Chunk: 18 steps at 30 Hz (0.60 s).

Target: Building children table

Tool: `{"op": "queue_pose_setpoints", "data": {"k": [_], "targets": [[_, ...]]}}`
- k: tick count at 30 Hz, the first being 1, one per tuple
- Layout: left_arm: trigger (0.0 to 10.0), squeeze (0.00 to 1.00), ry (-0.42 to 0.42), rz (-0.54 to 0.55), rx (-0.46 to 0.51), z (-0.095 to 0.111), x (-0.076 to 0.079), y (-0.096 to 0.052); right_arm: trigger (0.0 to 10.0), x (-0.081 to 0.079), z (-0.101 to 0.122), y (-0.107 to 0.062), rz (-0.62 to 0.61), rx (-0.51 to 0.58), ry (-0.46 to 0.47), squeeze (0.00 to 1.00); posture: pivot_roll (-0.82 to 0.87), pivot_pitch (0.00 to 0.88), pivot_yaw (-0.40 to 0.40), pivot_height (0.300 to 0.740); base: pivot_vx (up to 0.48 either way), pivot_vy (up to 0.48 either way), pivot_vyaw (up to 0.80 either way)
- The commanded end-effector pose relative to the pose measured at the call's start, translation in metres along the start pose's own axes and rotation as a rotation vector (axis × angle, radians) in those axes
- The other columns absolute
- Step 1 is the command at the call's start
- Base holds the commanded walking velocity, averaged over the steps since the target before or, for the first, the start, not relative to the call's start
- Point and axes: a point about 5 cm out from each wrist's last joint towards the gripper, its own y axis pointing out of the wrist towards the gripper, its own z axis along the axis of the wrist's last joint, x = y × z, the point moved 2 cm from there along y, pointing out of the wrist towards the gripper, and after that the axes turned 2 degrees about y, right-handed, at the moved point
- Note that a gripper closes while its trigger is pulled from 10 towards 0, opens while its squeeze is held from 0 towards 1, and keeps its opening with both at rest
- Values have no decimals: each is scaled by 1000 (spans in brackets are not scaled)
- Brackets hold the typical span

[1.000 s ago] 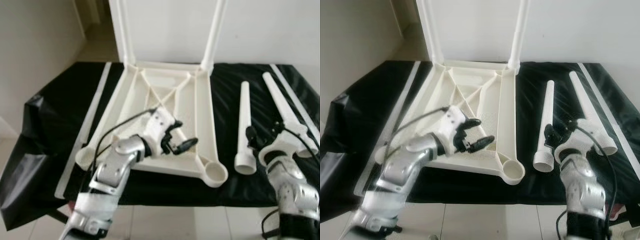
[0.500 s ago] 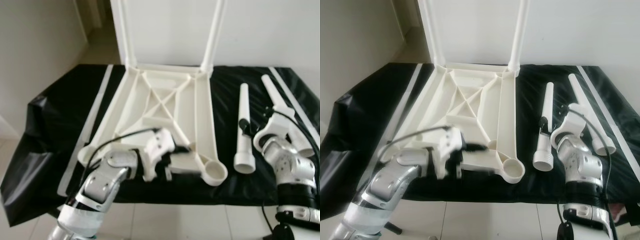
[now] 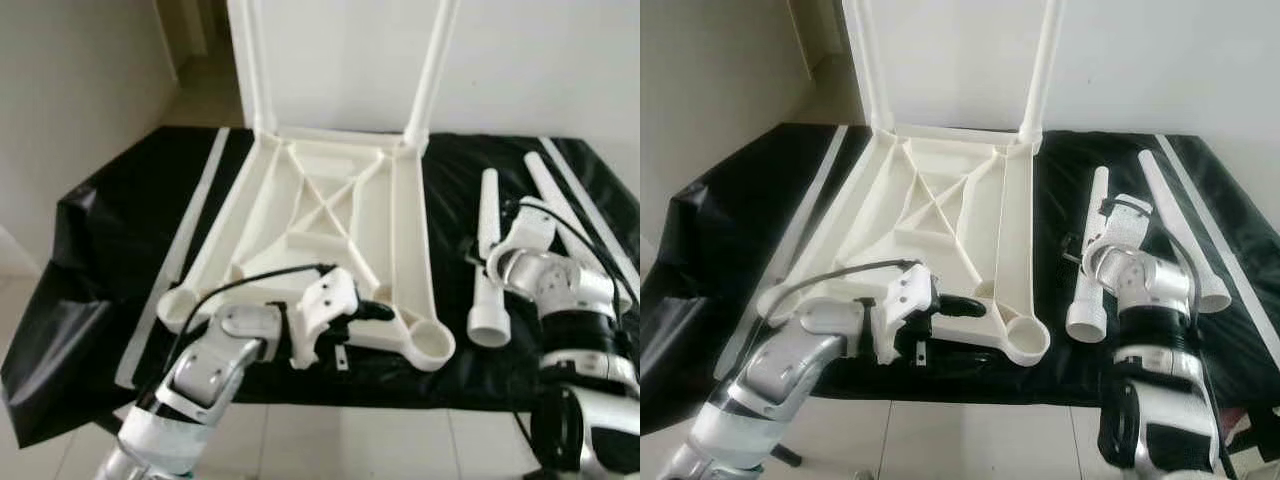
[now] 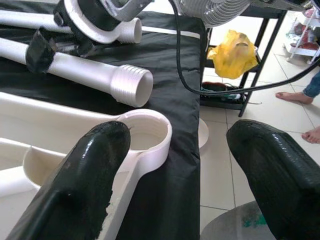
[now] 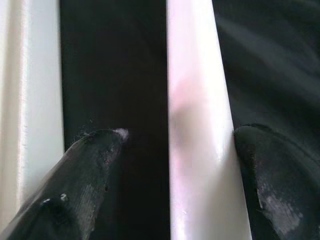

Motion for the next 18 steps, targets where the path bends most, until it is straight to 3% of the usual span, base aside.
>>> {"op": "queue_pose_setpoints", "data": {"k": [1, 8, 9, 10, 11, 12, 18], "targets": [[10000, 0, 6, 71, -13, -1, -4, -2, 10000, 5, -6, 3, -62, -37, -16, 0, -1, 0, -33, 740, 0, 0, 0], [10000, 0, 9, 101, -25, -4, -8, 0, 10000, 9, -30, 10, -97, -152, 1, 0, 1, 0, -34, 740, 0, 0, 0], [10000, 0, 8, 99, -25, -3, -7, 0, 9098, 8, -31, 10, -95, -146, -5, 0, 2, 0, -34, 740, 0, 0, 0], [10000, 0, 9, 95, -24, -3, -6, 0, 2588, 5, -33, 10, -88, -153, 12, 0, 2, 0, -34, 740, 0, 0, 0], [10000, 0, 9, 95, -24, -3, -6, 0, 2588, 5, -33, 10, -88, -153, 12, 0, 2, 0, -34, 740, 0, 0, 0], [10000, 0, 9, 90, -24, -3, -5, 0, 0, 3, -35, 11, -88, -162, 17, 0, 1, 0, -32, 740, 0, 0, 0], [10000, 0, 7, 98, -23, -2, -7, 0, 0, -1, -33, 11, -81, -168, 41, 0, 1, 0, -31, 740, 0, 0, 0]]}}
